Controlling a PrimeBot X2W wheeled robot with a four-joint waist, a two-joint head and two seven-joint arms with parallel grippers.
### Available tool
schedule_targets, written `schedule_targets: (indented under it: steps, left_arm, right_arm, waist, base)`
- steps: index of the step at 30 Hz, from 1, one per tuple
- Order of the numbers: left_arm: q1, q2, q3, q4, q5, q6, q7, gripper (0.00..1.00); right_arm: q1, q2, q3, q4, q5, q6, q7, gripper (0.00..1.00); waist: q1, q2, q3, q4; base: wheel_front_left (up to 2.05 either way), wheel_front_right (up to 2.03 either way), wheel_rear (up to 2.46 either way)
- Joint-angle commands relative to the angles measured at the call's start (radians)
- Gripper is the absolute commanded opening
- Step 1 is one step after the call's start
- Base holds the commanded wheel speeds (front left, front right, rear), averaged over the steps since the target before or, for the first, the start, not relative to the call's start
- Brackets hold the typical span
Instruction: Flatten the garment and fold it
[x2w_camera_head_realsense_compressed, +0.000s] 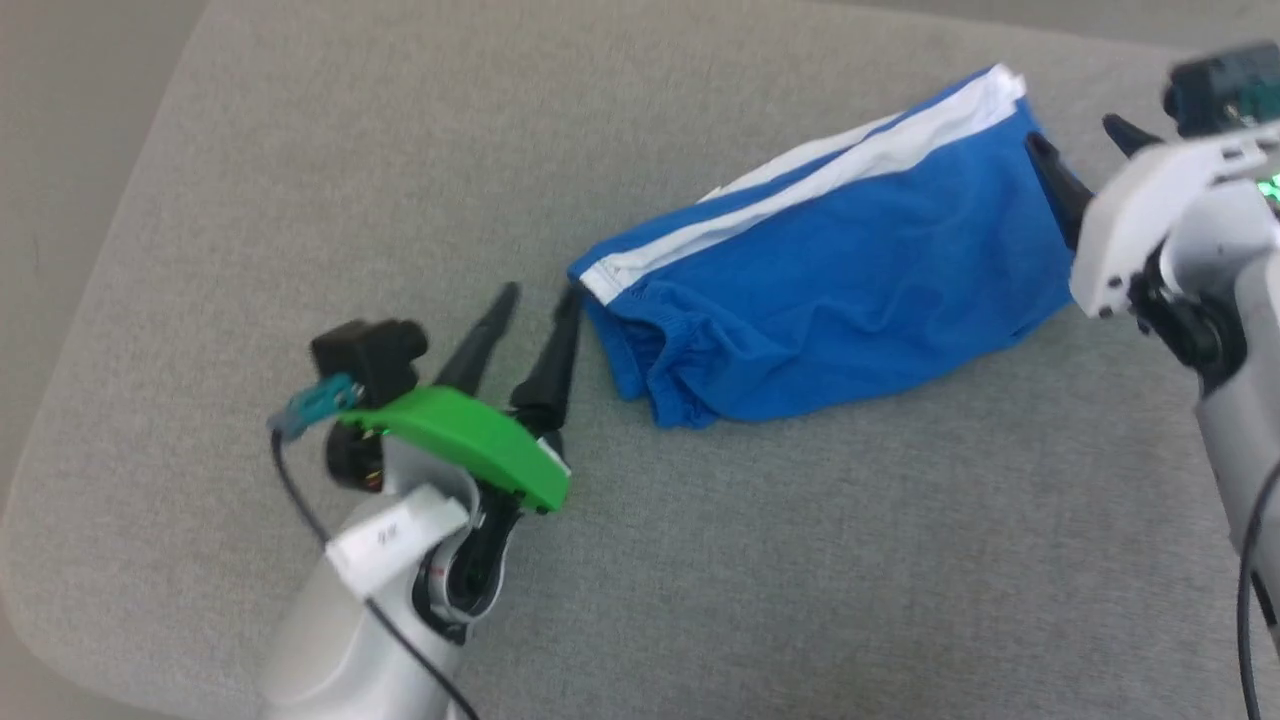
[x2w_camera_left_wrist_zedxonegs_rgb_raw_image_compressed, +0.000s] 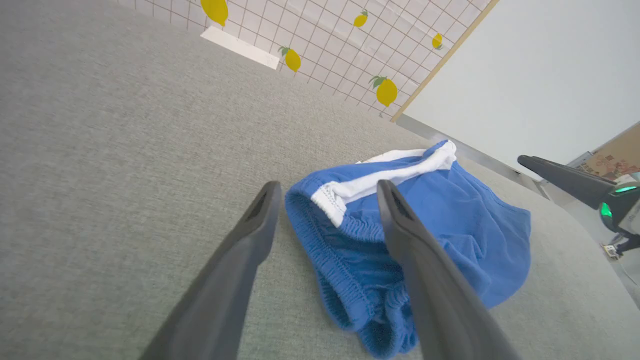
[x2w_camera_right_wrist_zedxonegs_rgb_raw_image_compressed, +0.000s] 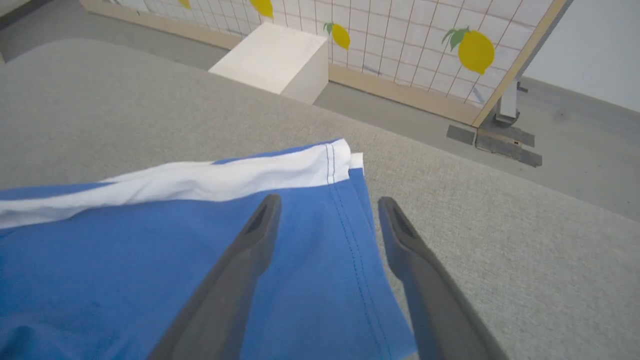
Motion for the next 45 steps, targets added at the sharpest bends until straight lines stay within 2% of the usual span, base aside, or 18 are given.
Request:
schedule_targets:
  steps: [1, 5, 8, 11, 15, 19, 24, 31, 38, 44, 45]
  left_arm:
    - [0.021, 0.012, 0.008, -0.006, 0.034, 0.013, -0.052, 1.00]
    - [0.048, 0.014, 0.021, -0.005, 0.115, 0.037, -0.173, 1.00]
    - [0.061, 0.009, 0.037, -0.005, 0.177, 0.042, -0.198, 1.00]
    - [0.070, 0.006, 0.068, -0.040, 0.290, 0.043, -0.202, 1.00]
    - [0.101, -0.022, 0.124, -0.102, 0.411, 0.018, -0.202, 1.00]
    - [0.134, -0.049, 0.169, -0.140, 0.482, -0.019, -0.203, 1.00]
    - [0.157, -0.070, 0.208, -0.157, 0.533, -0.049, -0.203, 1.00]
    - [0.155, -0.080, 0.207, -0.147, 0.564, -0.072, -0.203, 1.00]
    - [0.148, -0.086, 0.202, -0.136, 0.566, -0.080, -0.203, 1.00]
    - [0.150, -0.088, 0.204, -0.138, 0.559, -0.082, -0.203, 1.00]
    - [0.151, -0.088, 0.203, -0.139, 0.558, -0.082, -0.203, 1.00]
  right_arm:
    - [0.036, 0.002, -0.023, -0.019, 0.006, -0.001, -0.027, 1.00]
    - [0.095, 0.017, -0.082, -0.057, -0.011, -0.001, -0.077, 1.00]
    - [0.114, 0.041, -0.135, -0.072, -0.018, -0.001, -0.099, 1.00]
    - [0.115, 0.070, -0.187, -0.067, -0.029, -0.001, -0.114, 1.00]
    - [0.091, 0.112, -0.269, -0.016, -0.036, -0.001, -0.106, 1.00]
    - [0.045, 0.146, -0.335, 0.056, -0.058, -0.001, -0.083, 1.00]
    - [-0.027, 0.165, -0.405, 0.160, -0.129, -0.001, 0.004, 1.00]
    - [-0.134, 0.168, -0.454, 0.247, -0.251, -0.001, 0.158, 1.00]
    - [-0.189, 0.154, -0.458, 0.296, -0.353, -0.001, 0.325, 1.00]
    - [-0.193, 0.171, -0.449, 0.315, -0.359, -0.001, 0.465, 1.00]
    - [-0.191, 0.174, -0.448, 0.316, -0.353, -0.001, 0.486, 0.91]
  waist:
    - [0.0000, 0.0000, -0.059, -0.022]
    - [0.0000, 0.0000, -0.086, -0.024]
    - [0.0000, 0.0000, -0.091, -0.023]
    - [0.0000, 0.0000, -0.089, -0.022]
    - [0.0000, 0.0000, -0.078, -0.018]
    - [0.0000, 0.0000, -0.063, -0.008]
    - [0.0000, 0.0000, -0.037, 0.013]
    - [0.0000, 0.0000, 0.018, 0.042]
    - [0.0000, 0.0000, 0.060, 0.070]
    - [0.0000, 0.0000, 0.071, 0.081]
    - [0.0000, 0.0000, 0.072, 0.082]
  base:
    - [0.00, 0.00, 0.00]
    - [0.00, 0.00, 0.00]
    - [0.00, 0.00, 0.00]
    - [0.00, 0.00, 0.00]
    - [0.00, 0.00, 0.00]
    - [0.00, 0.00, 0.00]
    - [0.00, 0.00, 0.00]
    - [0.00, 0.00, 0.00]
    - [0.00, 0.00, 0.00]
    - [0.00, 0.00, 0.00]
    - [0.00, 0.00, 0.00]
